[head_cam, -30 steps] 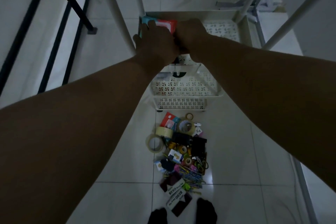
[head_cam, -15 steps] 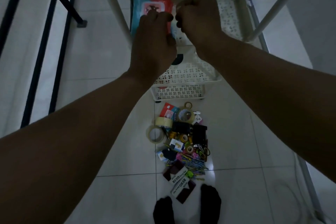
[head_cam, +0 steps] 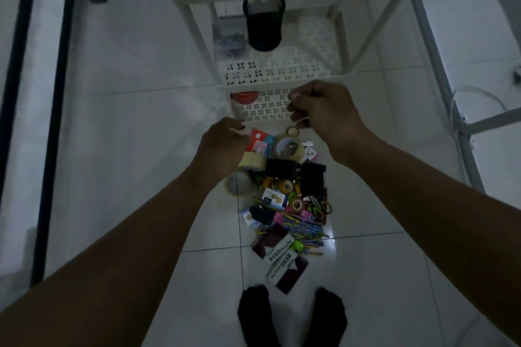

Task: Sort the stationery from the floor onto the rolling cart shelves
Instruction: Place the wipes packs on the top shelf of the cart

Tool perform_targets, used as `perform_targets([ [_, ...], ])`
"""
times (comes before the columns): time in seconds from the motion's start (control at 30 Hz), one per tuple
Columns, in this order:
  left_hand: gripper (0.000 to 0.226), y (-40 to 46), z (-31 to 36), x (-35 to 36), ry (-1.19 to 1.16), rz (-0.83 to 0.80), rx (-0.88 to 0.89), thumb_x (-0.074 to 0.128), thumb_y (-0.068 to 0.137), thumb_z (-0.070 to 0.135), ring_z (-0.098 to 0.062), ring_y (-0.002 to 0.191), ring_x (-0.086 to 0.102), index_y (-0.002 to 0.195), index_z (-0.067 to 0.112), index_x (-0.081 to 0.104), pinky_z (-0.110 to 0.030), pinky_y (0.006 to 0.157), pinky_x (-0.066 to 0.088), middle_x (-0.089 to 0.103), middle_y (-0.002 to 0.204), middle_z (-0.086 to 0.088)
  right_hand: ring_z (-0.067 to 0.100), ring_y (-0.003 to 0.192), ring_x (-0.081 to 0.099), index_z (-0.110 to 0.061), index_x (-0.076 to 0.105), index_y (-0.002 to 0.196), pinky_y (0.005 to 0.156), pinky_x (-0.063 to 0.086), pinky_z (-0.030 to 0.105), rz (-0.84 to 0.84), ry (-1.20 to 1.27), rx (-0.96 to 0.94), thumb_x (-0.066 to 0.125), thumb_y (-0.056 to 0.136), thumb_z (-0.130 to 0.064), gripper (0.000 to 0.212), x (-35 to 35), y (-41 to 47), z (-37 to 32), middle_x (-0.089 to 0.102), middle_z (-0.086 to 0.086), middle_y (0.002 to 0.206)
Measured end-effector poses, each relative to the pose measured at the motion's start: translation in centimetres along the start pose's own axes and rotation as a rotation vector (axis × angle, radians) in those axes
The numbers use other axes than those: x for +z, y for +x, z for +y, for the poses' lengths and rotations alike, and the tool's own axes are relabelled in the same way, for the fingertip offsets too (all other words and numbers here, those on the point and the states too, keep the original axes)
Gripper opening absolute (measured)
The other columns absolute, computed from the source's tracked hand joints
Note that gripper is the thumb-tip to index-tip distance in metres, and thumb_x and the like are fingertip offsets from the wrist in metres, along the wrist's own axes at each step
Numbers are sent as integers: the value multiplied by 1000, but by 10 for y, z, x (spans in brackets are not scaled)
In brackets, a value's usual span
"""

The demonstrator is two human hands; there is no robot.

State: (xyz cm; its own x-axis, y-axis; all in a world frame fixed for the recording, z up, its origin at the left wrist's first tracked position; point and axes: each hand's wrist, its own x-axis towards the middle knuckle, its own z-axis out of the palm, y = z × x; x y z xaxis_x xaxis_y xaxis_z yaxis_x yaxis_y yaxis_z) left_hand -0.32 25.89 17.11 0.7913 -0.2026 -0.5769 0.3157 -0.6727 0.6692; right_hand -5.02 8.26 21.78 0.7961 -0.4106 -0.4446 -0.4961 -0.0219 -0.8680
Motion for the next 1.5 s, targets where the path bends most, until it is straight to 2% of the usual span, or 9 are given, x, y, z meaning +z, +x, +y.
perform_targets([
  [0.3,6,41,-104,73,-236,12,-349,63,88,11,-29,75,58,93,8,61,-41,74,51,60,96,-21,34,87,67,-7,68,84,82,56,52,-8,-262,201,63,88,-16,12,1,48,159,69,17,89],
  [0.5,56,103,-142,103,-61,119,-279,61,87,39,-36,110,57,125,-2,54,-44,95,47,58,123,-23,21,95,64,-10,71,99,75,46,23,-50,-588,64,62,89,-16,15,24,92,216,69,8,107],
  [0.67,63,151,-155,110,65,141,-228,55,85,58,-32,94,64,97,-3,65,-33,81,47,66,101,-23,25,106,60,-8,68,112,88,44,25,-134,-809,-103,59,90,-16,25,56,130,234,65,10,118],
  [0.83,78,185,-168,122,-50,36,-327,64,69,65,-32,105,64,115,1,64,-40,99,49,66,114,-19,25,113,56,-8,64,120,96,42,30,-173,-908,-212,54,91,-9,31,80,170,251,61,12,126],
  [1.0,41,211,-175,127,39,-202,-301,60,89,22,-24,77,66,120,-4,60,-23,53,47,66,109,-20,27,121,48,-9,55,127,95,41,34,-210,-1035,-307,51,95,-11,33,103,197,269,53,13,132],
  [1.07,39,211,-173,123,115,-262,-284,59,90,18,-18,71,58,123,-2,58,-21,48,42,63,118,-21,28,123,47,-6,51,129,96,40,34,-252,-1131,-321,52,94,-14,36,111,203,271,51,13,134],
  [1.23,44,198,-190,113,161,-261,-245,73,79,20,-23,86,65,115,-1,62,-31,71,53,65,106,-15,30,117,50,-7,51,126,96,43,36,-318,-1320,-346,55,94,-17,34,121,205,282,54,13,130],
  [1.33,48,197,-201,111,166,-263,-242,78,76,27,-14,73,63,113,0,63,-22,57,52,66,98,-11,32,116,48,-7,46,129,97,41,40,-277,-1394,-360,57,91,-20,42,126,210,290,53,14,129],
  [1.5,68,211,-210,114,183,-248,-168,76,78,30,-23,106,58,130,-1,48,-28,83,46,56,128,-16,35,121,42,-9,39,136,102,30,45,-211,-1412,-334,59,88,-24,54,140,218,305,49,16,132],
])
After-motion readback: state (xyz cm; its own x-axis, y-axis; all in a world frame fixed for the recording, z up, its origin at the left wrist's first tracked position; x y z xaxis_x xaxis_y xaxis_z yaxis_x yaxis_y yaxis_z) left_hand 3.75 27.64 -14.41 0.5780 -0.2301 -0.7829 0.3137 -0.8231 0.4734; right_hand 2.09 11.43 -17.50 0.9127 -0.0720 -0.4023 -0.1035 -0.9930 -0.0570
